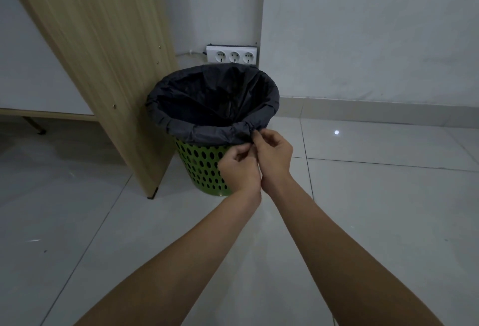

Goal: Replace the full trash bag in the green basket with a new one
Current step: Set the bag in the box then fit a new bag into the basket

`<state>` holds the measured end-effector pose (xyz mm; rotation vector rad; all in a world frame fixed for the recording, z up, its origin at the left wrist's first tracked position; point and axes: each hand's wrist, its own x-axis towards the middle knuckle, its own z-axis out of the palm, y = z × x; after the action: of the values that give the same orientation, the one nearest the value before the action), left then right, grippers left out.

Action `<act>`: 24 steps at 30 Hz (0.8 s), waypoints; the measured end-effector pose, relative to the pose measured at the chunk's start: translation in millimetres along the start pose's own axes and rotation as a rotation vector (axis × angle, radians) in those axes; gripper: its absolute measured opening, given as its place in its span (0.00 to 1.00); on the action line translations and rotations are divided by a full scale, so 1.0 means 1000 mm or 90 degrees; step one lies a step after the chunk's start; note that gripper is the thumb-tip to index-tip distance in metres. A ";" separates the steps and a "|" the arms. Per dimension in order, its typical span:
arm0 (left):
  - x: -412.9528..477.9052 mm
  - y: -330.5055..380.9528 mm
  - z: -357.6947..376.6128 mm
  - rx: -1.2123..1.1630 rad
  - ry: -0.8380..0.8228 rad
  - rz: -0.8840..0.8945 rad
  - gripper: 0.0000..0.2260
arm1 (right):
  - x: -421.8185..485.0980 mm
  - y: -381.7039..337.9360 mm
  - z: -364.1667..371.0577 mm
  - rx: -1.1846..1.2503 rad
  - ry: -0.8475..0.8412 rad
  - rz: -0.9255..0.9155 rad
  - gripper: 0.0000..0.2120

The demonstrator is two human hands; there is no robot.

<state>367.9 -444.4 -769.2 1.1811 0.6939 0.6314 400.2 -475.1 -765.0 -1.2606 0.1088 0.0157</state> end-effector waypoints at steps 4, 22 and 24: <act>-0.002 -0.002 -0.003 0.169 -0.044 0.148 0.04 | -0.005 -0.004 -0.007 0.007 -0.035 0.019 0.06; 0.023 0.011 -0.042 0.889 -0.218 0.846 0.17 | 0.001 -0.011 -0.015 0.068 -0.042 0.128 0.03; 0.027 0.014 -0.050 0.817 -0.229 0.928 0.15 | 0.002 -0.012 -0.016 0.082 -0.030 0.123 0.02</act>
<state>345.8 -389.9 -771.7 2.9492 -0.3558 1.1266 401.6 -493.9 -758.9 -1.1169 0.1882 0.2014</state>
